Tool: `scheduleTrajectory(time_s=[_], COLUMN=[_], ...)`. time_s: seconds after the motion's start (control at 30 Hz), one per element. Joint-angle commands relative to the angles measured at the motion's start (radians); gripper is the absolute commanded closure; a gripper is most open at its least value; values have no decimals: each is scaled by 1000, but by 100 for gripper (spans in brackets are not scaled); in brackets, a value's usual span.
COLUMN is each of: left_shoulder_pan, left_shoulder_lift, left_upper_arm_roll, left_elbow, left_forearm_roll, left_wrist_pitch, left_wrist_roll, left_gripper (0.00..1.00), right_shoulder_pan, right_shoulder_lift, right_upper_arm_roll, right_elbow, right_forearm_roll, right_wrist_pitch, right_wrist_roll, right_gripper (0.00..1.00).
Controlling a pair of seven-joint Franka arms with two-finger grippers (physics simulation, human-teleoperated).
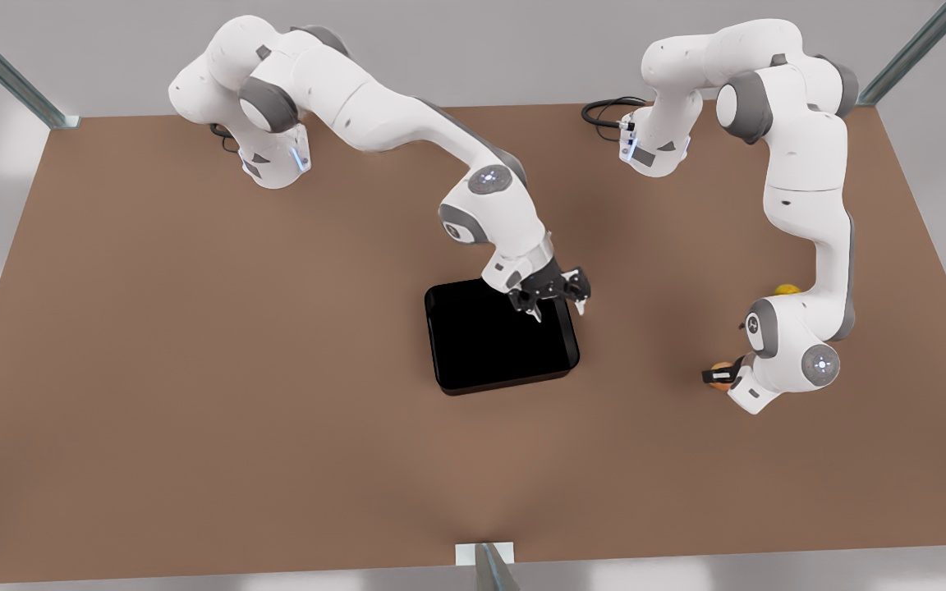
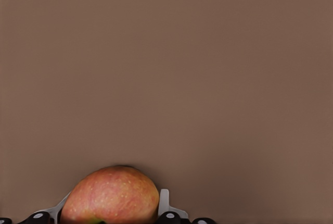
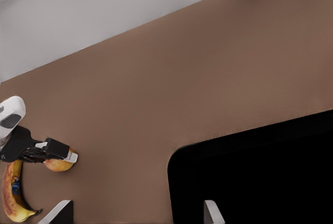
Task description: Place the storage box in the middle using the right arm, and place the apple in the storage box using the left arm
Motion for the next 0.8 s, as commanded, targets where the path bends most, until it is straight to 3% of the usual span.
scheduleTrajectory(time_s=[0.0, 0.1, 0.17, 0.23, 0.3, 0.77], left_shoulder_pan=[0, 0, 2, 2, 0, -15], left_shoulder_lift=[0, -3, -5, -11, -14, -132], left_upper_arm_roll=[0, 0, 0, 0, 0, 0], left_elbow=[1, -1, -1, -1, -3, -68], left_forearm_roll=[-8, -8, -8, -8, -8, -8], left_wrist_pitch=[0, -2, -2, -8, -11, -54], left_wrist_roll=[1, 1, 2, 1, 1, -9], left_gripper=[27, 27, 30, 30, 30, 31], right_shoulder_pan=[-20, -261, -453, -623, -651, -662], right_shoulder_lift=[-32, -397, -582, -692, -715, -658], right_upper_arm_roll=[13, 66, 48, -40, -32, -40], right_elbow=[-3, -155, -258, -344, -293, -264], right_forearm_roll=[2, 134, 121, 118, 46, 20], right_wrist_pitch=[-58, -650, -847, -865, -939, -946], right_wrist_roll=[-36, -551, -861, -993, -994, -1104], right_gripper=[0, 0, 0, 0, 0, 0])
